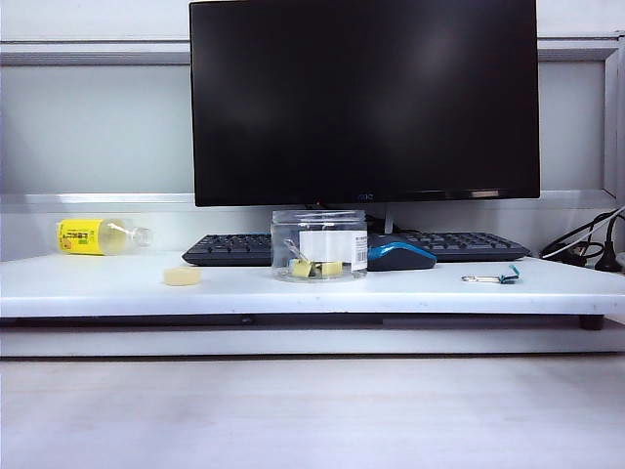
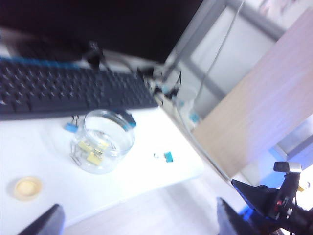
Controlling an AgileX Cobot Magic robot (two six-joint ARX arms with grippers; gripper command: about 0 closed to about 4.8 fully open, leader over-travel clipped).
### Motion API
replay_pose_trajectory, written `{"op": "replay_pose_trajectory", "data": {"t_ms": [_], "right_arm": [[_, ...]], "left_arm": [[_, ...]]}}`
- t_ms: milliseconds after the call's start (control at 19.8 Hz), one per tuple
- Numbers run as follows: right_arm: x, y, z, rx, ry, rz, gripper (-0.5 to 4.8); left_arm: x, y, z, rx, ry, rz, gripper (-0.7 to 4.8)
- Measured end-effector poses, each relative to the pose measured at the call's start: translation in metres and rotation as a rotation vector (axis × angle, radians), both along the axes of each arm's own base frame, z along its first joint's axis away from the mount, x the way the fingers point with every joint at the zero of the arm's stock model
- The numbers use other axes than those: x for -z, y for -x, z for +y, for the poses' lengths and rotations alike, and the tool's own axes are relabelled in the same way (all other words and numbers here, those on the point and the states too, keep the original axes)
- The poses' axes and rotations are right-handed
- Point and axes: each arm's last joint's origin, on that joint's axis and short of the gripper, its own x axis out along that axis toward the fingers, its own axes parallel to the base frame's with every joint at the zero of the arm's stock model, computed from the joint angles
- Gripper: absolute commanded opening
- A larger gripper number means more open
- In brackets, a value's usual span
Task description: Take the clips out of the round transparent plastic box and place them on the table.
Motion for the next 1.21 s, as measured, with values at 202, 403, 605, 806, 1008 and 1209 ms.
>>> {"op": "replay_pose_trajectory", "data": {"t_ms": [202,403,605,806,1008,1209], "right_arm": [[0.0,0.0,0.0,-0.006,-0.001,-0.002,1.04],[0.0,0.0,0.001,-0.025,-0.003,-0.004,1.04],[0.0,0.0,0.001,-0.027,-0.002,-0.005,1.04],[0.0,0.0,0.001,-0.028,0.001,-0.006,1.04],[0.0,0.0,0.001,-0.029,0.001,-0.006,1.04],[0.0,0.0,0.001,-0.028,0.011,-0.01,1.04]], "left_arm": [[-0.01,-0.049,-0.016,0.116,-0.059,0.101,4.12],[-0.008,-0.071,-0.07,0.247,-0.308,0.078,4.12],[-0.005,-0.08,-0.135,0.264,-0.72,-0.055,4.12],[-0.002,-0.101,-0.178,0.173,-0.877,0.037,3.98],[-0.005,-0.136,-0.202,0.096,-0.851,0.214,3.42],[-0.015,-0.154,-0.219,0.098,-0.848,0.23,2.42]]}}
